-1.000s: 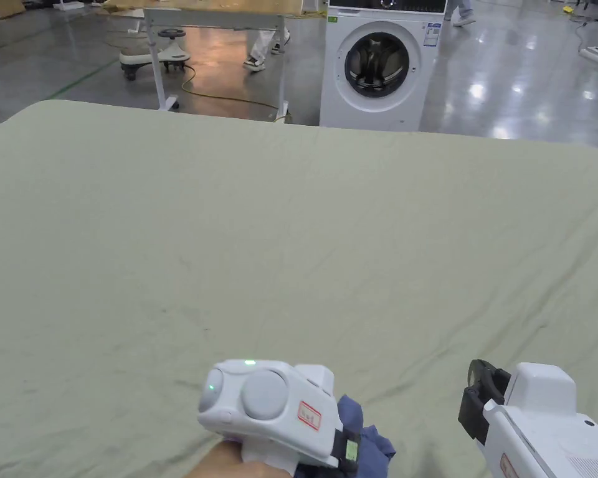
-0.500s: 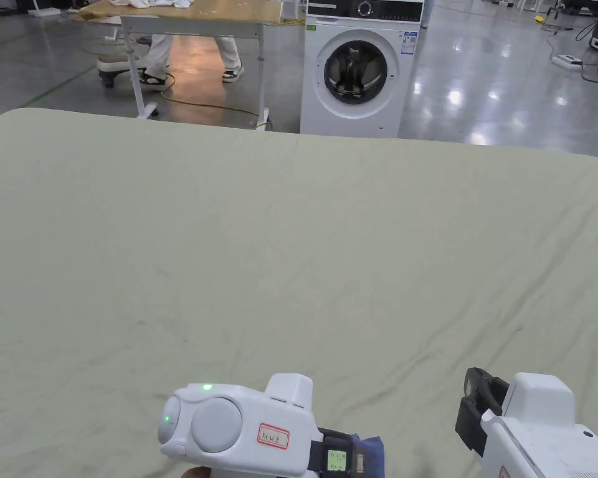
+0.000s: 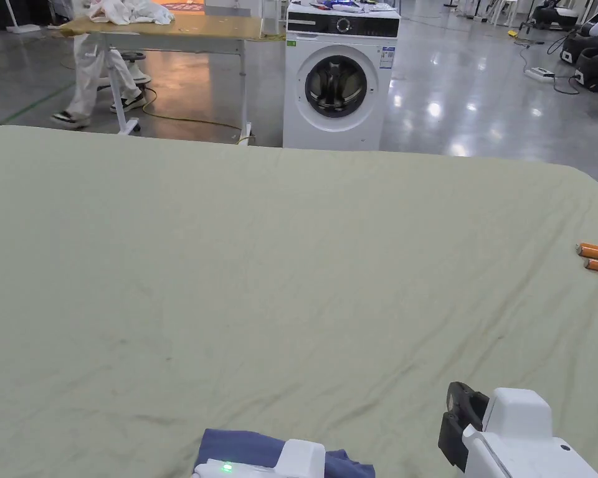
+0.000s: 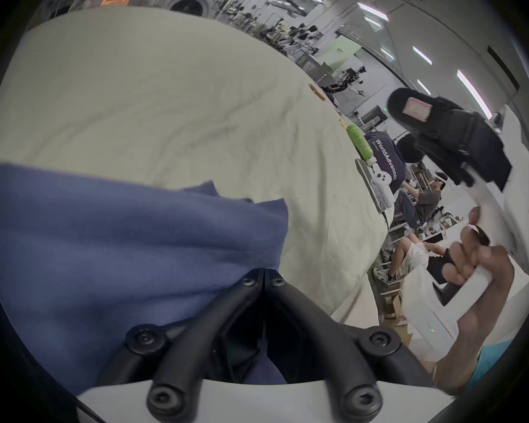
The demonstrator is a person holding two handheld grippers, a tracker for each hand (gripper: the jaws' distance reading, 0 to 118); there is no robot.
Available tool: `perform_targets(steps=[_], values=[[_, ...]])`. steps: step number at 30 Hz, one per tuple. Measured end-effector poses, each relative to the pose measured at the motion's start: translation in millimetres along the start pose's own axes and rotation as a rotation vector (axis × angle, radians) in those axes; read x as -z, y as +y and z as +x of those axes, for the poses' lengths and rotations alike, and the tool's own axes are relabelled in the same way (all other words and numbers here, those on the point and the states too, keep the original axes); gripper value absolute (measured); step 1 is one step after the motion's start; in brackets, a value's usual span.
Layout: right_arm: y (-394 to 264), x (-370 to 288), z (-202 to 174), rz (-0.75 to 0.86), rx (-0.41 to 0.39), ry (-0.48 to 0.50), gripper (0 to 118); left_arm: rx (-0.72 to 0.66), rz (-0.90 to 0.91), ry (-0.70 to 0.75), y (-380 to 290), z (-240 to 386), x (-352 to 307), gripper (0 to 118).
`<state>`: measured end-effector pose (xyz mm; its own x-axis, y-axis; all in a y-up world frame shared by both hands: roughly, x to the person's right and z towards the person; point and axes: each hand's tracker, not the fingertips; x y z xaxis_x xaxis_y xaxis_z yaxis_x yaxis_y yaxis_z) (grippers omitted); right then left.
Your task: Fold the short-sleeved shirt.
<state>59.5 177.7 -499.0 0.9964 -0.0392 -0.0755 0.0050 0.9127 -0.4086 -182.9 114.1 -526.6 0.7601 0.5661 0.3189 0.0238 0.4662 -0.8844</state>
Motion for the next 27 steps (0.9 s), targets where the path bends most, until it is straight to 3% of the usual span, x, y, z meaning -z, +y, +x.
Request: perform_targets(steps=[4,9,17,22,27], values=[[4.8,3.6,-7.0,0.024,0.0,0.007,0,0.059,0.157,0.048,14.2,-1.5,-47.4,2],[11.0,10.4,-20.8,0.065,-0.01,0.018,0,0.202,0.458,0.347,24.2,-9.6,-112.3,2],[30.1,11.5,-43.3,0.191,-0.037,0.001,0,0.178,0.86,0.729,18.4,-40.8,-181.4,2],[41.7,8.1,-48.7,0.252,-0.034,-0.015,0,0.235,0.948,0.885,6.7,-42.6,-190.5,2],[38.8,-4.1,-52.3,0.219,-0.072,-0.008,0,0.225,0.927,0.862,-1.4,-49.3,-193.5,2]])
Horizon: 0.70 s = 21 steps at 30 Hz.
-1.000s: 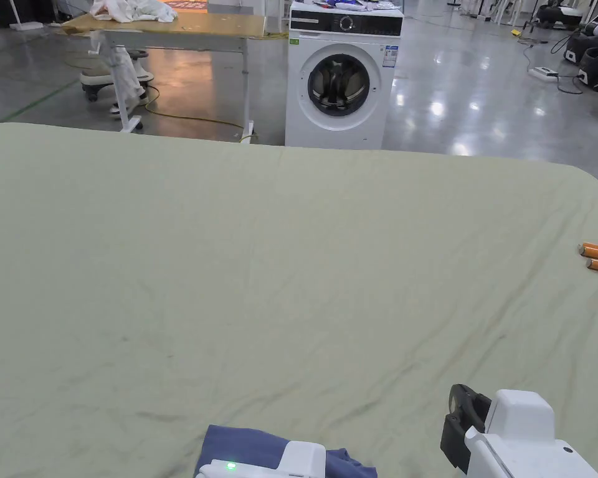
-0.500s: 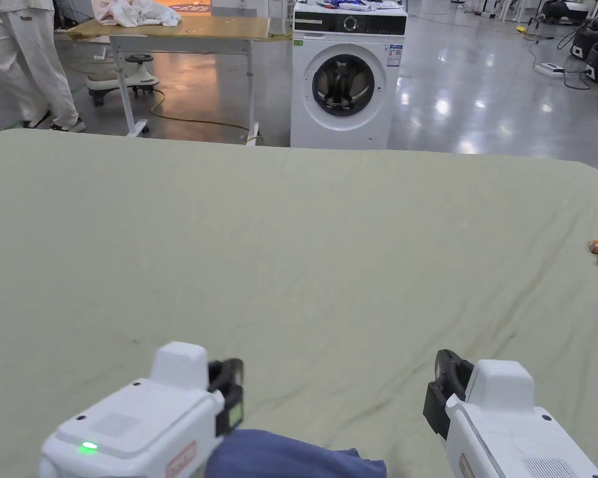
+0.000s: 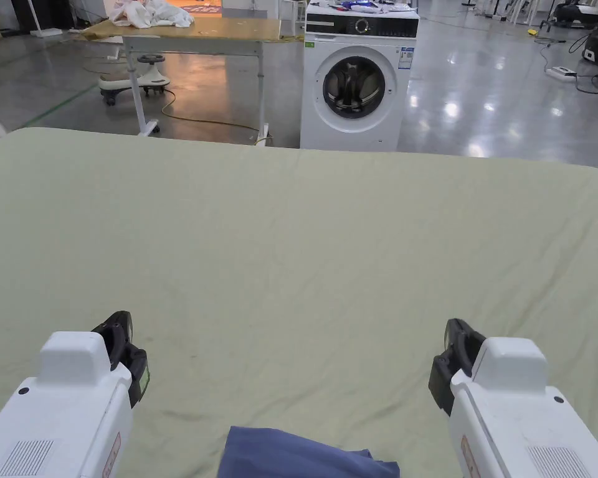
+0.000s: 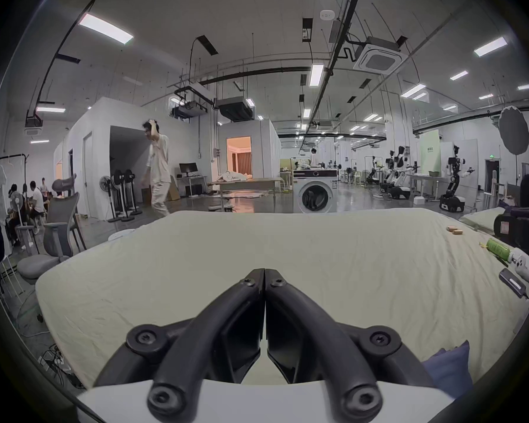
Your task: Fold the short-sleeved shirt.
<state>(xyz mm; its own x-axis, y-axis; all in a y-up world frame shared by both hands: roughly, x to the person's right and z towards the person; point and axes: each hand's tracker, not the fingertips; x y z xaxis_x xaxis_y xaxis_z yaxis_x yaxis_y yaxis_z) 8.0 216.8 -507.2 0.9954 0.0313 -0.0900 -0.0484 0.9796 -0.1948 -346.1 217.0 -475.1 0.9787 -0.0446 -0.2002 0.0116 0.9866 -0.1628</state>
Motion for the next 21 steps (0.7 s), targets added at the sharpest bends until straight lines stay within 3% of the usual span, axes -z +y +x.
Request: perform_targets(steps=[6,10,15,21], values=[[-55.1,-33.3,-38.7,-0.19,-0.041,0.16,0,-0.033,-0.053,-0.035,-13.6,-6.7,-9.1,2],[-99.2,-32.7,-67.1,-0.294,-0.038,0.214,0,-0.043,-0.114,-0.061,-29.9,-9.8,-14.3,2],[-139.3,-15.4,-79.3,-0.331,-0.052,0.137,0,-0.068,-0.188,-0.113,-49.5,-17.3,-20.9,2],[-151.5,-11.7,-78.7,-0.292,-0.058,0.064,0,-0.177,-0.381,-0.289,-65.4,-31.5,-13.3,2]])
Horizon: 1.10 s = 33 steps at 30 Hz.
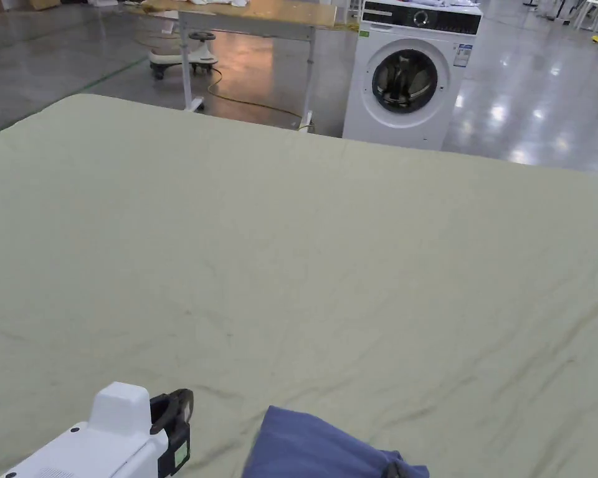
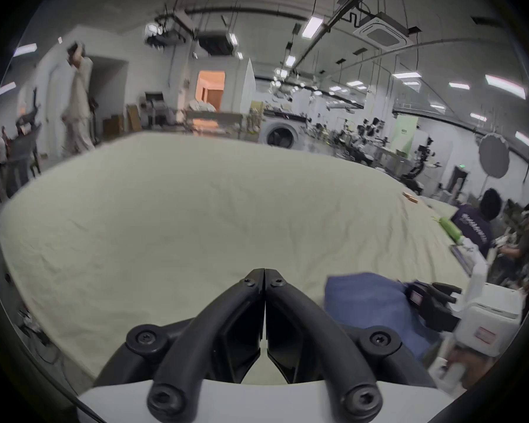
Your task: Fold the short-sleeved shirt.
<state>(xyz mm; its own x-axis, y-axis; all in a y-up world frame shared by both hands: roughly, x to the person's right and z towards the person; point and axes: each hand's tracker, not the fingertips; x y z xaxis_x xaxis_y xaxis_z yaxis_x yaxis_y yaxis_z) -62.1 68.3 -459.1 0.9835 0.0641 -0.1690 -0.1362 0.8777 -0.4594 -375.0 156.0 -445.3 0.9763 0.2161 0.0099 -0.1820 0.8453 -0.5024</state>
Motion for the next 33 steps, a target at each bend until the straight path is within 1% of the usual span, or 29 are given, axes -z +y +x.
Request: perform_targets(steps=[3,5,6,8,9,10,11,12,13,14,16,19,21,23,26,27,29,31,32,33], values=[[-1.8,3.4,3.8,-0.012,0.02,-0.001,0,-0.087,-0.111,-0.122,2.4,-12.2,11.4,2],[-2.8,3.9,5.2,-0.016,0.015,0.002,0,-0.184,-0.198,-0.24,5.5,-23.0,25.5,3],[-3.6,5.0,6.5,-0.018,0.014,0.004,0,-0.235,-0.252,-0.303,6.6,-29.1,34.2,5],[-3.8,6.1,9.8,-0.023,0.023,0.013,0,-0.308,-0.305,-0.395,6.1,-38.9,49.0,14],[-3.9,4.6,10.6,-0.024,0.027,0.016,0,-0.349,-0.348,-0.469,5.3,-46.8,59.1,23],[-3.6,4.8,11.0,-0.026,0.027,0.018,0,-0.398,-0.404,-0.531,4.3,-54.1,70.6,45],[-3.4,4.7,11.2,-0.027,0.025,0.02,0,-0.438,-0.463,-0.578,2.0,-57.8,79.7,62],[-3.4,4.7,11.6,-0.028,0.024,0.022,0,-0.473,-0.504,-0.646,-0.8,-61.5,89.2,76],[-3.3,3.4,12.1,-0.029,0.024,0.024,0,-0.512,-0.54,-0.721,-3.6,-63.9,98.6,87],[-3.4,3.6,12.8,-0.03,0.026,0.026,0,-0.543,-0.558,-0.765,-5.8,-64.9,105.8,90],[-3.1,3.9,13.7,-0.031,0.028,0.029,0,-0.564,-0.562,-0.77,-10.8,-71.2,123.1,90],[-3.3,4.1,13.5,-0.034,0.029,0.032,0,-0.528,-0.624,-0.706,-13.4,-64.0,141.6,90],[-2.5,3.7,12.7,-0.035,0.028,0.033,0,-0.539,-0.655,-0.735,-18.1,-61.4,154.1,89],[-2.6,3.8,13.3,-0.036,0.029,0.035,0,-0.559,-0.663,-0.807,-20.0,-50.4,155.5,88],[-2.6,3.4,13.1,-0.036,0.029,0.037,0,-0.505,-0.679,-0.832,-21.5,-37.1,163.0,85],[-2.8,3.4,13.1,-0.035,0.028,0.037,0,-0.498,-0.677,-0.833,-26.5,-41.9,168.9,81],[-3.0,3.3,12.7,-0.034,0.027,0.035,0,-0.479,-0.658,-0.787,-29.3,-38.8,171.5,57],[-4.0,3.7,13.7,-0.034,0.03,0.036,0,-0.485,-0.644,-0.768,-29.0,-31.2,167.5,36],[-4.2,3.7,14.1,-0.031,0.033,0.04,0,-0.495,-0.634,-0.755,-30.6,-33.3,165.9,28],[-4.0,4.1,13.9,-0.029,0.03,0.042,0,-0.504,-0.626,-0.754,-32.3,-34.6,164.4,24]])
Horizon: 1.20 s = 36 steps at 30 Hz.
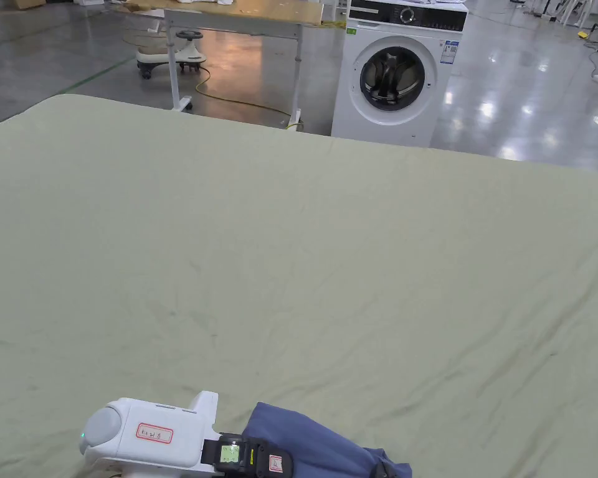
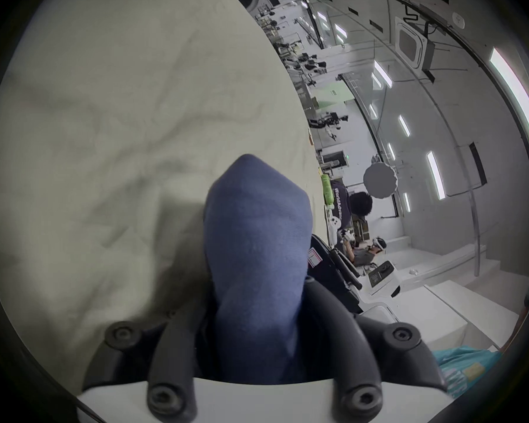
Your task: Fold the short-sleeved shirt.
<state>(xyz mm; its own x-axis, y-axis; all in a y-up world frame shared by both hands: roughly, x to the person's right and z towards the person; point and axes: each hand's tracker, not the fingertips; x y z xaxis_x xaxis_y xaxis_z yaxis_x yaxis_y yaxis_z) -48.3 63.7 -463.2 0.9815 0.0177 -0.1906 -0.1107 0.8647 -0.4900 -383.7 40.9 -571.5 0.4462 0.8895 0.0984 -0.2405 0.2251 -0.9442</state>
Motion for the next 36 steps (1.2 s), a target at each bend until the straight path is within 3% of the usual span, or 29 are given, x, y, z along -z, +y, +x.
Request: perform_targets(steps=[9,14,22,29,31,36], values=[[22.9,-6.3,-5.2,0.037,-0.022,0.019,0,0.01,0.082,-0.039,-21.2,32.5,-28.5,19],[71.2,-1.2,7.1,0.108,-0.016,0.014,0,0.025,0.157,0.005,-0.7,34.4,-99.4,19],[156.1,16.4,46.2,0.226,-0.019,-0.039,0,0.049,0.267,0.267,53.0,8.3,-270.3,19],[187.7,16.0,76.4,0.268,-0.009,-0.098,0,0.031,0.338,0.553,81.8,27.8,-399.0,19],[188.3,14.8,82.7,0.267,0.002,-0.113,0,0.018,0.345,0.626,67.1,68.5,-394.9,19],[178.3,13.4,89.6,0.249,0.008,-0.136,0,-0.071,0.37,0.709,71.0,37.2,-430.0,19]])
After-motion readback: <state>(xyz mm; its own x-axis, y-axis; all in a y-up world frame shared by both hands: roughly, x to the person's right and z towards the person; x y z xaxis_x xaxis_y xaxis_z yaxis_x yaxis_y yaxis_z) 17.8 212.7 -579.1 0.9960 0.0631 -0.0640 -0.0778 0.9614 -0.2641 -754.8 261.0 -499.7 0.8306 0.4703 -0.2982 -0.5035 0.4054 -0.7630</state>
